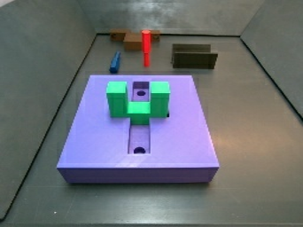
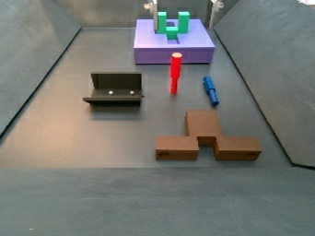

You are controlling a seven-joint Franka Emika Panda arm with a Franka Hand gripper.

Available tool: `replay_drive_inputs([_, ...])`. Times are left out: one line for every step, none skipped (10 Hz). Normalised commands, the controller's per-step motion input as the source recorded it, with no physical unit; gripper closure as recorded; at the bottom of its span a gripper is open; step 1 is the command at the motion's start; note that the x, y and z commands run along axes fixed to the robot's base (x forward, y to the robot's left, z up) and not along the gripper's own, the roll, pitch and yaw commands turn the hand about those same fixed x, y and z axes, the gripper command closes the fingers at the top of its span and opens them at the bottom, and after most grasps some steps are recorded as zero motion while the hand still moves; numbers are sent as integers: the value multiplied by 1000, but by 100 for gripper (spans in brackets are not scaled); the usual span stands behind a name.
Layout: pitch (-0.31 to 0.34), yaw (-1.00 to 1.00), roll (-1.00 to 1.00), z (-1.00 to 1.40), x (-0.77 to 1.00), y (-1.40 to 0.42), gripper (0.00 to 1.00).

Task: Pick up the brown object. Move up. Place the brown object on the fixture. Regrasp the brown object. Move to above the board. Insert the brown object.
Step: Pick up the brown object.

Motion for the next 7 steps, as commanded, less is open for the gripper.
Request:
replay_drive_inputs([0,0,0,-26,0,0,0])
replay_drive_inputs([0,0,0,-23,0,0,0])
replay_drive_inputs([0,0,0,-34,0,0,0])
replay_drive_inputs([0,0,0,0,0,51,0])
replay_drive_inputs([67,-26,-11,-360,129,286,0])
replay_drive_inputs([27,-49,-109,-760,0,549,0])
replay_drive_inputs([0,-83,-130,-891,0,526,0])
